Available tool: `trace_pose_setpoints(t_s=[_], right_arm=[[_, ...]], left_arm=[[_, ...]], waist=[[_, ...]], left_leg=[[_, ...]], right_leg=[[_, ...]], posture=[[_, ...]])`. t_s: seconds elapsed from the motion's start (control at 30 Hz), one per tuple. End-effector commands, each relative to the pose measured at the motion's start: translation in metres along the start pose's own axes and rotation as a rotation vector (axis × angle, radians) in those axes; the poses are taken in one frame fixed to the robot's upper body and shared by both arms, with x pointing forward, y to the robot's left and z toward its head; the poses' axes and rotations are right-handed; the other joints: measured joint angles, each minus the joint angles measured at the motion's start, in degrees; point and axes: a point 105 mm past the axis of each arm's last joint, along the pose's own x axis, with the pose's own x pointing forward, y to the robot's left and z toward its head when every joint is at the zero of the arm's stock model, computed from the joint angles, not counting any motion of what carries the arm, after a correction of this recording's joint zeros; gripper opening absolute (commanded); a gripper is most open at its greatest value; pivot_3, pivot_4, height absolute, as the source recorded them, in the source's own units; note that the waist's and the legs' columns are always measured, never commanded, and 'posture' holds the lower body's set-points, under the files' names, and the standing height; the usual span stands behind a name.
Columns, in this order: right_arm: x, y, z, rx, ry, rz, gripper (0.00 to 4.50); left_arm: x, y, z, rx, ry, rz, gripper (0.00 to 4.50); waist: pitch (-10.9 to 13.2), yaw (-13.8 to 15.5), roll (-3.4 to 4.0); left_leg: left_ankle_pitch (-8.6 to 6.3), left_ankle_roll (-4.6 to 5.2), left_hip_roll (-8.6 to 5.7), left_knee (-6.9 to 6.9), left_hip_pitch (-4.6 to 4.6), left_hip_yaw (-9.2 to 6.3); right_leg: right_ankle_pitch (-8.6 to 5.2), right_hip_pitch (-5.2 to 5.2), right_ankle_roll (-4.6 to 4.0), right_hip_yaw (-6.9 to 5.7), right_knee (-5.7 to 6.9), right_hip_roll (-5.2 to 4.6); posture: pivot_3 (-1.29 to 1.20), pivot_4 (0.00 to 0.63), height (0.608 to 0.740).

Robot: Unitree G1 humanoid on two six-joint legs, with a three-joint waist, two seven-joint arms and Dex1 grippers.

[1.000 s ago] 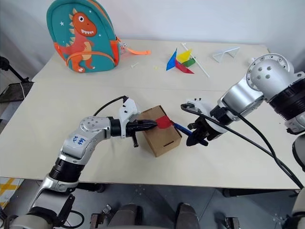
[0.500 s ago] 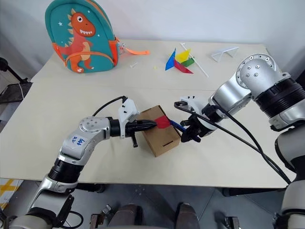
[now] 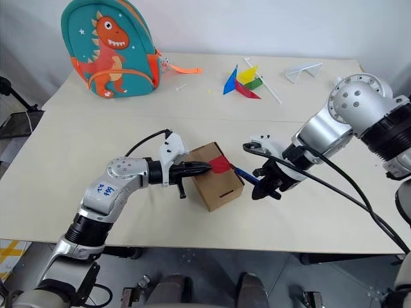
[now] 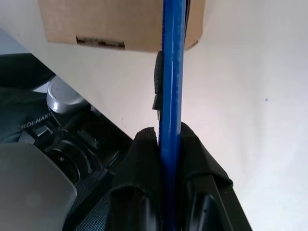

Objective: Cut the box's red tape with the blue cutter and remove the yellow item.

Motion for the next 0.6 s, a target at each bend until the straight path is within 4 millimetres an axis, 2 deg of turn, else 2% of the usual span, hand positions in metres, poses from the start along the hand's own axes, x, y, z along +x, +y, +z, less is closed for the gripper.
trace_pose_setpoints(t_s=[0.03,0.6], right_arm=[[-0.002,0.007,-0.004,-0.014,0.034,0.024,0.1],[0.005,0.003,0.008,0.004,0.024,-0.012,0.1]], left_arm=[[0.004,-0.011,-0.05,-0.138,0.154,-0.017,0.0],[0.003,-0.012,-0.05,-0.137,0.154,-0.012,0.0]], waist=[[0.0,0.02,0.0],[-0.01,0.0,0.01]], left_leg=[[0.0,0.0,0.0,0.0,0.0,0.0],[0.0,0.0,0.0,0.01,0.01,0.01]], right_leg=[[0.0,0.0,0.0,0.0,0.0,0.0],[0.0,0.0,-0.01,0.0,0.03,0.0]], posture=[[0.0,0.15,0.74],[0.0,0.15,0.74]])
